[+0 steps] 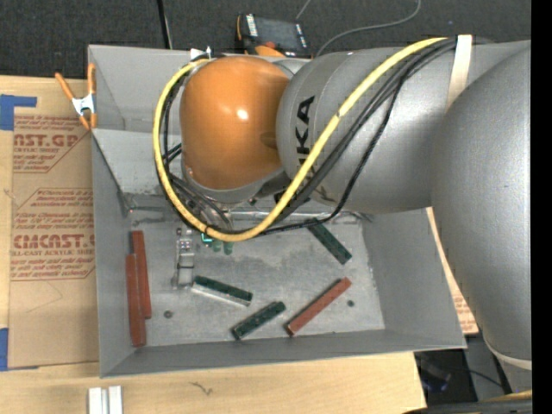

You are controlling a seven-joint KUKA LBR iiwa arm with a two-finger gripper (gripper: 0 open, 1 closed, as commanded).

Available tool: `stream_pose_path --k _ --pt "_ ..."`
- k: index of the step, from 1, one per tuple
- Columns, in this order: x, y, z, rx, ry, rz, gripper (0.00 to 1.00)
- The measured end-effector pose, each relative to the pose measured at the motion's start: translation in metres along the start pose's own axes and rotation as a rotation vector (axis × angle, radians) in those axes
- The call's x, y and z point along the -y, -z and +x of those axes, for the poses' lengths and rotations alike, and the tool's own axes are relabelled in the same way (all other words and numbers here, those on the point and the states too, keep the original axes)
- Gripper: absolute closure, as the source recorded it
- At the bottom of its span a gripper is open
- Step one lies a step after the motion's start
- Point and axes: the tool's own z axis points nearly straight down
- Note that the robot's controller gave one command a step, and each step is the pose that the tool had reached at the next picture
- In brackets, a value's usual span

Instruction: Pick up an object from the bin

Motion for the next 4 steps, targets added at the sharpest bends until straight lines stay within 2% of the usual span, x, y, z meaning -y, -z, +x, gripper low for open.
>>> stream_pose_path --k 1,2,3,4 --pt "0.002 0.005 -0.002 0.008 -0.003 -0.002 1.00" --pt "0.002 0.005 -0.002 0.008 -0.003 -0.002 0.00" --pt "0.076 -0.140 -0.032 0.001 -0.029 0.002 0.00" --pt "0.073 -0.135 -0.033 0.007 -0.027 -0.002 1.00"
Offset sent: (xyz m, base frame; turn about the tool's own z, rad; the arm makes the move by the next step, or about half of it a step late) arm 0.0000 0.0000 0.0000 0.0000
